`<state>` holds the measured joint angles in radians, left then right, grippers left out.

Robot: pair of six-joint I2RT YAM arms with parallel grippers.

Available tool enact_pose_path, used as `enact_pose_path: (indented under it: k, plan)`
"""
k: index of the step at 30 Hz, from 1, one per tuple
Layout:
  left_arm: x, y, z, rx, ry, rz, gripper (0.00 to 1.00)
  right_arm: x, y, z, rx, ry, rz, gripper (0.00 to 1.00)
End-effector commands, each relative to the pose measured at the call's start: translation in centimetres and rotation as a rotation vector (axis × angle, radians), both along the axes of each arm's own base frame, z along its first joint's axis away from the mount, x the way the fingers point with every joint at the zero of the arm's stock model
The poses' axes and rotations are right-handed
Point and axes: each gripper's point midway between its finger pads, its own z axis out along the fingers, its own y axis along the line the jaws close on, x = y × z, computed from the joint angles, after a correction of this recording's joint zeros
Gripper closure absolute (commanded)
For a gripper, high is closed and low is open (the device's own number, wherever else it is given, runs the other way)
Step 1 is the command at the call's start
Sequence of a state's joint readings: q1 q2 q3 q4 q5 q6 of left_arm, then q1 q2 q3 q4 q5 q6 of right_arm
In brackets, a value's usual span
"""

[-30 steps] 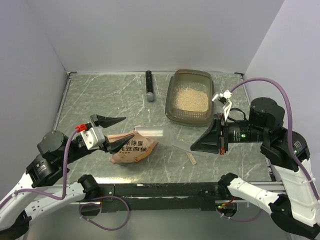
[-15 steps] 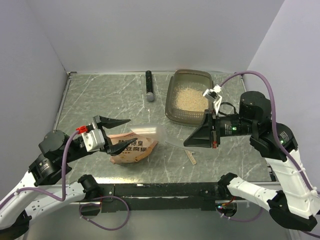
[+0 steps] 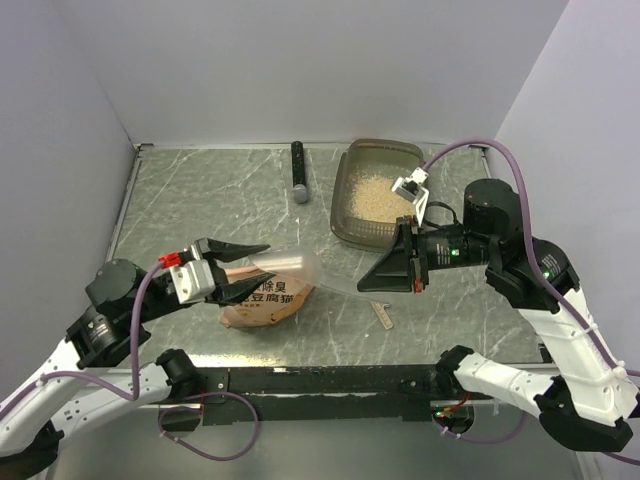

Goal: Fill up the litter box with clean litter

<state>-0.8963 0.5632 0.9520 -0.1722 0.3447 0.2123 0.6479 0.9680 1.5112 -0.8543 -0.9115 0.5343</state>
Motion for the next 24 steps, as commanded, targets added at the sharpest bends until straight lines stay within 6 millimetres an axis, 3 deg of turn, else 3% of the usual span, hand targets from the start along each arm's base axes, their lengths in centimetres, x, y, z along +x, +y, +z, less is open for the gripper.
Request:
enact_pose_path:
  k: [1,5,10,24]
  plan:
    - [0.0,-1.0,-0.3,-0.007,0.001,-0.034,0.52,-1.0,0.1,1.5,0.064,-0.037,0.041,1.00]
    - [0.2,-1.0,-0.3,-0.010,-0.004,-0.024,0.54,-1.1,0.1,1.4,0.057,-0.032,0.045,1.00]
    - [0.1,-0.3,0.6,-0.032,-0.022,-0.007,0.66,-0.9,0.3,0.7,0.044,-0.020,0.042,1.00]
    - [-1.3,1.1,1.3,-0.065,-0.027,-0.021,0.66,-0.1,1.0,-0.6,0.040,-0.002,0.043,1.00]
